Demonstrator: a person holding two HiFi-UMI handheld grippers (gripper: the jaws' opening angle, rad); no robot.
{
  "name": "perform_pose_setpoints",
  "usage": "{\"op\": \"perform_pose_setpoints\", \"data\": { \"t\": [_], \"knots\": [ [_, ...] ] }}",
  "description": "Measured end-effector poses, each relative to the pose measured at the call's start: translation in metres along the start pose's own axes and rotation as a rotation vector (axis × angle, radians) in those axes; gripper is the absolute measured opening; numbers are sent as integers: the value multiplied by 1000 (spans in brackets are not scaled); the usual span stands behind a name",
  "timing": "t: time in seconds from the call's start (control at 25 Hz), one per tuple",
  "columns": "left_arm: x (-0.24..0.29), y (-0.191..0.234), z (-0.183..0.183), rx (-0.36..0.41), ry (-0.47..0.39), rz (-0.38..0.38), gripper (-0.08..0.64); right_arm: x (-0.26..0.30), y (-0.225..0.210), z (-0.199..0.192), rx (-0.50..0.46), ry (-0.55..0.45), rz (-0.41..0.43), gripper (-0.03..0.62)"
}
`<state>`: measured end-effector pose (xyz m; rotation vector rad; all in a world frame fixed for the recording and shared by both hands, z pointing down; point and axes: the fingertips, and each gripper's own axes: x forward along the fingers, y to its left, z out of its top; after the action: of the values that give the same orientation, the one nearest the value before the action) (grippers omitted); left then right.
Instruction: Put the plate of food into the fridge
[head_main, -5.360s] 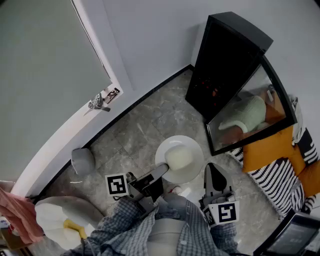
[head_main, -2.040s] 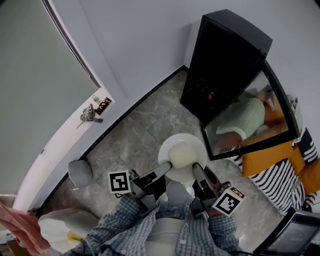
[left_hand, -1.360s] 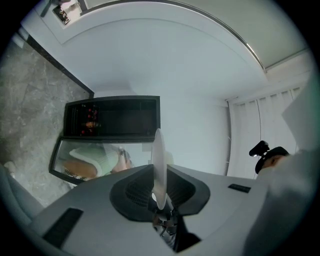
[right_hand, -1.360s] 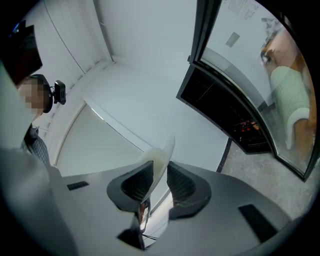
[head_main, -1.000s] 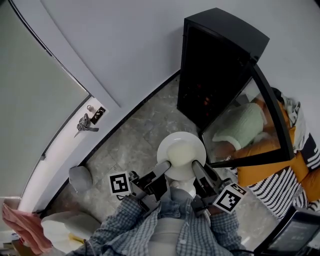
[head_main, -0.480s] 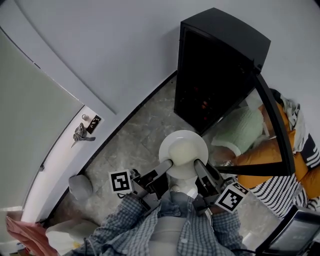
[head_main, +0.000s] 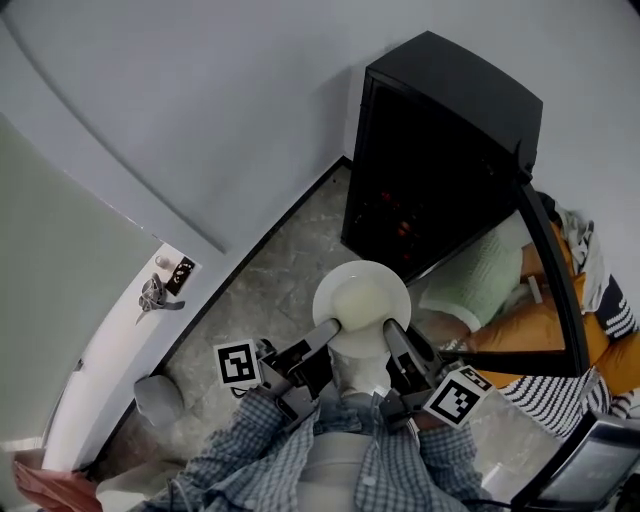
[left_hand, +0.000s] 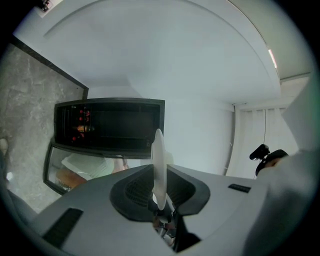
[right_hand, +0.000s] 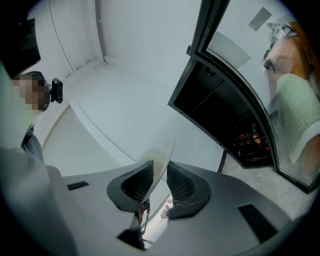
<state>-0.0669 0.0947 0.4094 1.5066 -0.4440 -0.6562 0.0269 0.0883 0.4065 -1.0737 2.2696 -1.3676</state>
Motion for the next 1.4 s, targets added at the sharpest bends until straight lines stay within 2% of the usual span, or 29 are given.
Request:
{"op": "perform_pose_setpoints", "data": {
  "t": [0.24,0.48,1.0,1.4],
  "knots": [
    [9,-1,36,-8,12,-30,60,33,2,13,-23,-25,-9,91],
    [8,1,63,3,26,-17,60,61,1,13,-15,-35,-14,91],
    [17,14,85,-21,9,0,60,83,-15,18,6,-7,-37,91],
    [66,17,120,-21,-18,2,60,116,-36,67,11,-3,-26,91]
  ]
}}
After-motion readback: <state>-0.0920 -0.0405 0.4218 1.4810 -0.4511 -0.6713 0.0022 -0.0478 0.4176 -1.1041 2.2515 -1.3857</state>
